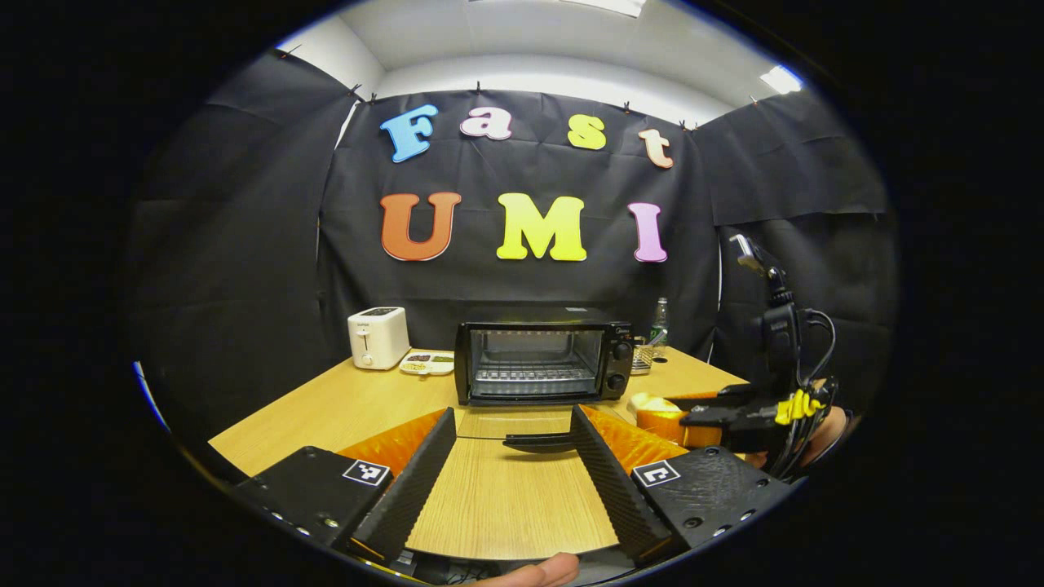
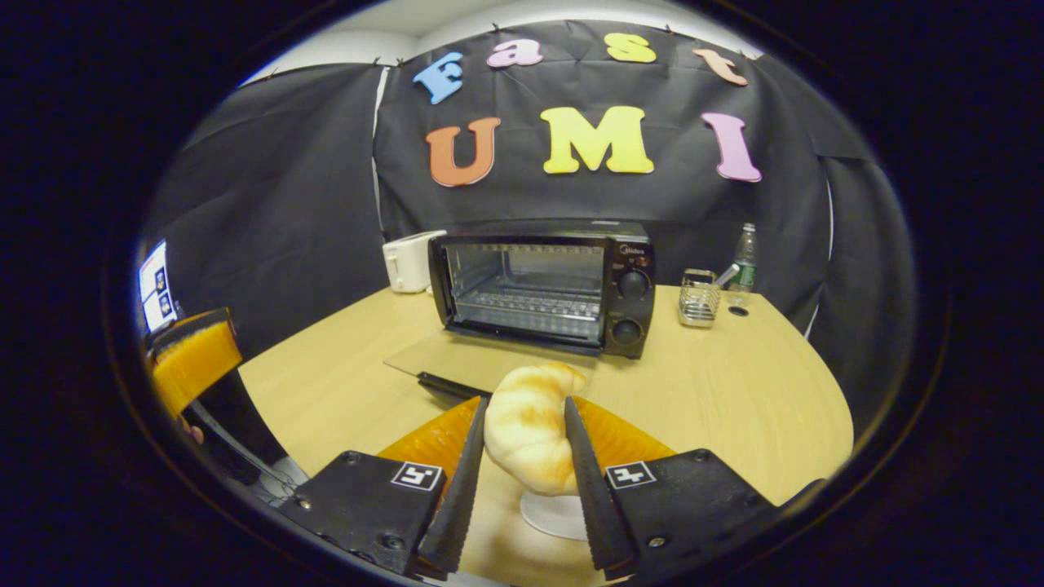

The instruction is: Open the electric oven with the left hand, put the food in, and close the electric oven.

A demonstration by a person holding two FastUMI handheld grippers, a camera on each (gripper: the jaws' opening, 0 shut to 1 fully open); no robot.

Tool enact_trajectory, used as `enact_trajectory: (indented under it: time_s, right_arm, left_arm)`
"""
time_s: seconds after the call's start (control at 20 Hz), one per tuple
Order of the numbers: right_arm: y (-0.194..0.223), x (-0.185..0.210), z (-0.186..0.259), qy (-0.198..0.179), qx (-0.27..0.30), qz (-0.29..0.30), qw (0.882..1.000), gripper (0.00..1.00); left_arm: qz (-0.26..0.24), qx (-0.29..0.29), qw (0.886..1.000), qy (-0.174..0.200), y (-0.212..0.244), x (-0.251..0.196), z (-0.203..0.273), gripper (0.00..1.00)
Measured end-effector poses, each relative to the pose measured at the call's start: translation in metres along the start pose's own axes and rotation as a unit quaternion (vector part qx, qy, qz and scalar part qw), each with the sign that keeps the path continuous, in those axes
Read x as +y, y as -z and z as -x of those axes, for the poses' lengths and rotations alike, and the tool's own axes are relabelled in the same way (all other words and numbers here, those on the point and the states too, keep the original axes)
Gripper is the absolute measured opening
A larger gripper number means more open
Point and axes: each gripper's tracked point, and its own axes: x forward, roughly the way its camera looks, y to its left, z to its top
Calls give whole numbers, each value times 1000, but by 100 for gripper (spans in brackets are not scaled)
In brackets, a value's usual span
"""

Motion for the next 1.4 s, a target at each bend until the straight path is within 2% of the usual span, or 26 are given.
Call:
enact_trajectory:
  time_s: [0.3,0.45,0.6,0.65,0.75,0.9,1.05,1.15,1.3,1.4]
  right_arm:
    - [-46,11,-77,-46,-31,-132,990,58]
    - [-73,6,-122,-54,-74,-200,976,58]
    - [-88,2,-165,-46,-96,-254,961,58]
    - [-95,2,-181,-46,-102,-254,961,58]
    - [-93,-4,-209,-23,-91,-233,968,57]
    - [-94,-9,-242,2,-92,-222,971,58]
    - [-96,-13,-261,22,-99,-209,973,58]
    - [-104,-18,-271,36,-112,-186,976,57]
    - [-123,-23,-272,51,-161,-159,973,58]
    - [-114,-24,-272,60,-152,-142,976,86]
  left_arm:
    - [21,-12,1000,1,-11,13,-2,93]
    - [24,-18,1000,-6,-14,25,-9,92]
    - [33,-10,999,-13,-6,35,-16,93]
    - [38,-4,999,-13,-3,37,-18,93]
    - [49,2,999,-12,2,39,-23,92]
    - [67,17,998,-7,14,47,-31,93]
    - [69,28,997,-14,21,58,-32,93]
    - [73,35,997,-4,25,57,-32,93]
    - [71,45,996,5,33,54,-33,93]
    - [66,49,997,4,38,55,-35,93]
